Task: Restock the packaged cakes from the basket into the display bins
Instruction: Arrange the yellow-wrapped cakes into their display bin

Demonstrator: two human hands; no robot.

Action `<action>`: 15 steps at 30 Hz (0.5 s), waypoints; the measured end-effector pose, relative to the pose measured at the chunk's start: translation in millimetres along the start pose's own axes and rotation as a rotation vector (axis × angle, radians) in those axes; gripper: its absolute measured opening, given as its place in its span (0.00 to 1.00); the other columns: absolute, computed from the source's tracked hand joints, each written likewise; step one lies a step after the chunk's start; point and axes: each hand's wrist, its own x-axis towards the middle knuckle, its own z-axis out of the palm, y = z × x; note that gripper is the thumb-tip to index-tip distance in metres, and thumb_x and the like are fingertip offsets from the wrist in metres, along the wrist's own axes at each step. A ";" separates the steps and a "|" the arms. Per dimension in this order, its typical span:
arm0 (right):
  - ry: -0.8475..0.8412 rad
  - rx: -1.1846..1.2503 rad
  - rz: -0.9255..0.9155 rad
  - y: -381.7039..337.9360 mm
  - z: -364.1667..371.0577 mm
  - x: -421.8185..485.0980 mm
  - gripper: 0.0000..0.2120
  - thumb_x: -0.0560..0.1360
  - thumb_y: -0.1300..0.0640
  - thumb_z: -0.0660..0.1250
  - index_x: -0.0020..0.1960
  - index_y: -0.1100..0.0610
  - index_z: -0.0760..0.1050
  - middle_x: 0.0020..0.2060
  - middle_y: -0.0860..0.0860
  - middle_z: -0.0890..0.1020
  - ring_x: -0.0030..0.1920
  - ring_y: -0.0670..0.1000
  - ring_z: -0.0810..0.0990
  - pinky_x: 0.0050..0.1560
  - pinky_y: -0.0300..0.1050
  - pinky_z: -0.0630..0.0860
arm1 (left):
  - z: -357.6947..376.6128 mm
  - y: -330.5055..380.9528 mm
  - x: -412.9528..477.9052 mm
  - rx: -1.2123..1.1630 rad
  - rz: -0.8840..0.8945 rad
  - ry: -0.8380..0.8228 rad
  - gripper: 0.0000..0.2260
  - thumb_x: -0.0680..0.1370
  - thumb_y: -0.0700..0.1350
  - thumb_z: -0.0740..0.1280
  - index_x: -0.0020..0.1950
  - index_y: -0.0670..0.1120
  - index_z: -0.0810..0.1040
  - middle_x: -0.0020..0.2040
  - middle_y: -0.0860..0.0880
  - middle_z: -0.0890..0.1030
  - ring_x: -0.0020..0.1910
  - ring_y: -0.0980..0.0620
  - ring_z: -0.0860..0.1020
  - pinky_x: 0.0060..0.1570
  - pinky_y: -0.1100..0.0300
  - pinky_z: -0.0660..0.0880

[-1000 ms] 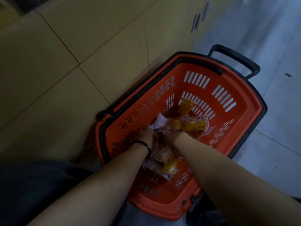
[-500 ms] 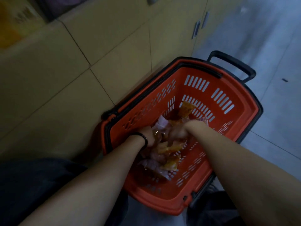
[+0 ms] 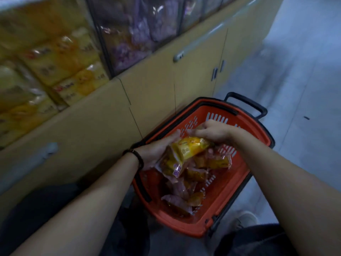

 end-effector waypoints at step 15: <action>-0.089 0.356 -0.393 -71.8 1.3 -128.1 0.16 0.73 0.51 0.78 0.54 0.61 0.80 0.45 0.55 0.85 0.44 0.54 0.85 0.39 0.46 0.81 | 26.8 55.2 -172.5 0.528 0.195 0.247 0.30 0.83 0.66 0.51 0.81 0.53 0.64 0.74 0.62 0.68 0.76 0.56 0.69 0.67 0.69 0.68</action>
